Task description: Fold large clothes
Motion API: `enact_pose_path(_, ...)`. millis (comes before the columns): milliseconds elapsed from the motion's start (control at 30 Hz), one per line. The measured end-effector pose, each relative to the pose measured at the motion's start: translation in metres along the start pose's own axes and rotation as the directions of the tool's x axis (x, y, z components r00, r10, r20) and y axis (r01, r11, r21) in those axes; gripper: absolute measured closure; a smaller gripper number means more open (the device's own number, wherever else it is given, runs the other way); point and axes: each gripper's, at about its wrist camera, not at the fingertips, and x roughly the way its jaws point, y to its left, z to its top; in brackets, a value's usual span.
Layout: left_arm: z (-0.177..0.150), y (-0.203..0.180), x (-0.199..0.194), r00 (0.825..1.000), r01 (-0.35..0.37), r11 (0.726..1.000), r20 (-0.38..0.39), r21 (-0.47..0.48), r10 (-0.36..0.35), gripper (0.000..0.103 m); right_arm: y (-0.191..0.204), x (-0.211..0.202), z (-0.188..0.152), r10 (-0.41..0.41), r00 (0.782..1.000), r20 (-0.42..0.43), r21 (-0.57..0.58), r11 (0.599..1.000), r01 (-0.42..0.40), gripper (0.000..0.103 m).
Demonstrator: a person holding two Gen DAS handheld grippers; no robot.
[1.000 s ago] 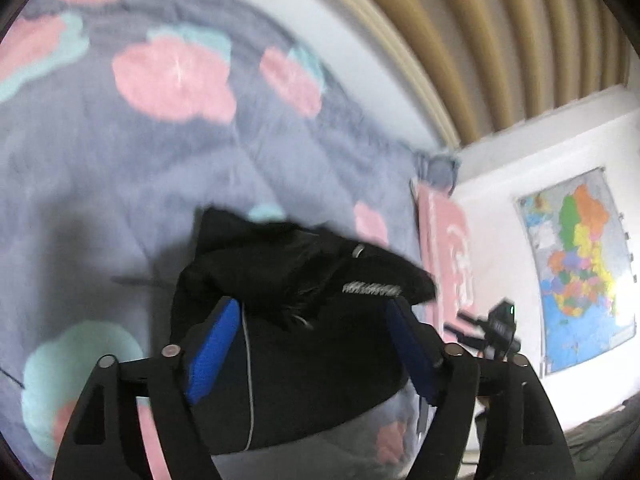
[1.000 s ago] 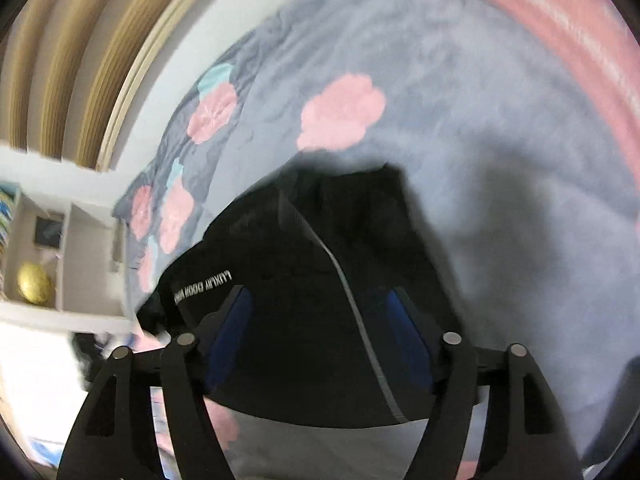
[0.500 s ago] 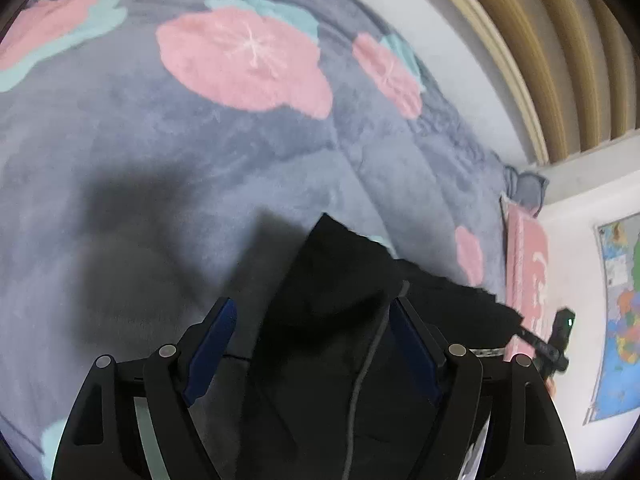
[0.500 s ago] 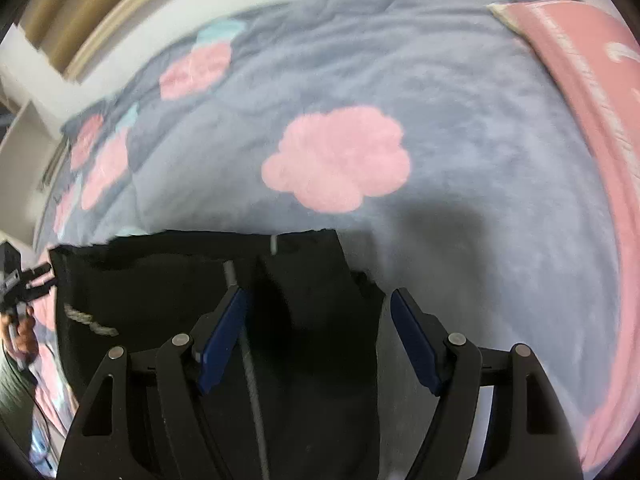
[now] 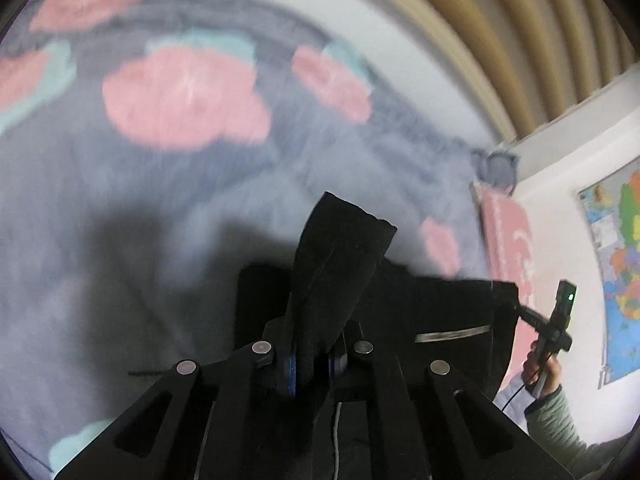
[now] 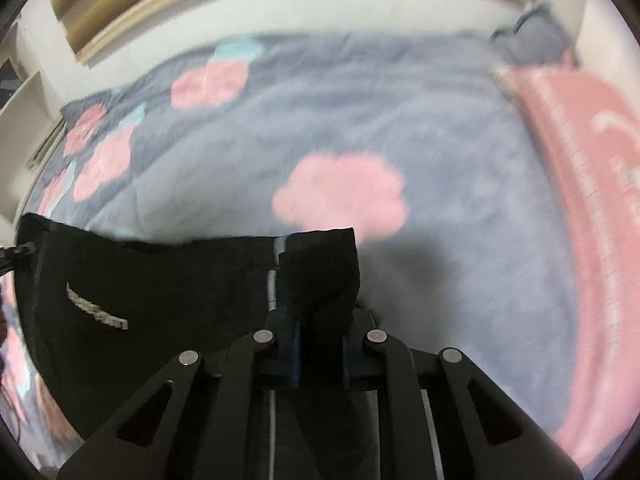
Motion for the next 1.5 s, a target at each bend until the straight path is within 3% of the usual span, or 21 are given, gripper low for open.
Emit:
enact_pose_path(100, 0.023, -0.014, -0.008, 0.998, 0.003, 1.0, 0.064, -0.006, -0.002, 0.093, -0.004, 0.005, 0.019, -0.046, 0.999, 0.012, 0.032, 0.998, 0.045, 0.086)
enact_pose_path(167, 0.035, -0.015, 0.007, 0.996, -0.057, 0.998, 0.072, -0.009, 0.057, 0.093, -0.006, 0.03, 0.024, -0.08, 0.997, -0.018, 0.063, 0.995, 0.081, 0.086)
enact_pose_path(333, 0.038, 0.017, 0.08, 0.976, -0.217, 0.974, -0.052, -0.066, 0.214, 0.093, -0.016, 0.121, 0.005, -0.094, 0.976, -0.199, 0.126, 0.985, 0.12, 0.087)
enact_pose_path(433, 0.025, 0.046, 0.121, 0.963, -0.241, 0.961, -0.153, -0.134, 0.22, 0.092, -0.021, 0.155, -0.013, -0.069, 0.962, -0.265, 0.163, 0.98, 0.115, 0.086)
enact_pose_path(500, 0.02, 0.057, 0.134, 0.963, -0.241, 0.956, -0.165, -0.165, 0.214, 0.089, -0.02, 0.16, -0.016, -0.076, 0.961, -0.267, 0.159, 0.98, 0.122, 0.082)
enact_pose_path(633, 0.025, 0.051, 0.129, 0.963, -0.228, 0.966, -0.174, -0.124, 0.205, 0.085, -0.021, 0.146, -0.012, -0.085, 0.958, -0.274, 0.153, 0.98, 0.13, 0.068)
enact_pose_path(733, 0.026, 0.033, 0.103, 0.967, -0.215, 0.975, -0.152, -0.054, 0.205, 0.083, -0.018, 0.095, -0.01, -0.021, 0.981, -0.194, 0.186, 0.981, 0.058, 0.067)
enact_pose_path(767, 0.024, 0.023, 0.082, 0.971, -0.209, 0.978, -0.122, -0.027, 0.204, 0.081, -0.015, 0.078, -0.011, -0.015, 0.986, -0.167, 0.183, 0.982, 0.046, 0.06)
enact_pose_path(833, 0.018, 0.006, 0.053, 0.975, -0.211, 0.977, -0.073, 0.003, 0.211, 0.06, 0.0, 0.034, -0.016, -0.013, 0.996, -0.094, 0.161, 0.986, 0.028, 0.044)
enact_pose_path(867, 0.012, -0.01, 0.031, 0.976, -0.213, 0.976, -0.026, 0.034, 0.214, 0.054, 0.008, 0.014, -0.02, 0.007, 0.998, -0.058, 0.152, 0.988, 0.002, 0.038)
enact_pose_path(933, 0.0, -0.036, 0.004, 0.981, -0.194, 0.977, 0.036, 0.086, 0.191, 0.044, 0.031, -0.016, -0.03, 0.043, 0.999, -0.015, 0.115, 0.993, -0.041, 0.038)
enact_pose_path(1000, -0.011, -0.055, -0.01, 0.983, -0.179, 0.978, 0.058, 0.105, 0.174, 0.043, 0.057, -0.033, -0.042, 0.038, 0.999, -0.023, 0.059, 0.998, -0.037, 0.038)
enact_pose_path(1067, -0.029, -0.075, -0.015, 0.993, -0.119, 0.985, 0.043, 0.128, 0.114, 0.043, 0.082, -0.04, -0.057, 0.051, 0.998, -0.036, 0.033, 0.998, -0.05, 0.038)
enact_pose_path(1133, -0.054, -0.094, -0.007, 0.998, -0.057, 0.988, 0.014, 0.144, 0.056, 0.043, 0.108, -0.032, -0.08, 0.105, 0.991, -0.085, 0.037, 0.994, -0.102, 0.038)
enact_pose_path(1200, -0.078, -0.11, 0.011, 0.999, -0.004, 0.987, -0.05, 0.163, 0.012, 0.043, 0.124, -0.019, -0.095, 0.109, 0.986, -0.123, 0.036, 0.994, -0.106, 0.038)
enact_pose_path(1333, -0.12, -0.132, 0.06, 0.99, 0.018, 0.982, -0.144, 0.19, 0.009, 0.043, 0.138, 0.012, -0.118, 0.124, 0.978, -0.17, 0.054, 0.992, -0.116, 0.038)
enact_pose_path(1500, -0.149, -0.118, 0.143, 0.95, -0.136, 0.969, -0.251, 0.207, 0.187, 0.044, 0.151, 0.064, -0.139, 0.008, 0.97, -0.241, -0.036, 0.999, -0.017, 0.037)
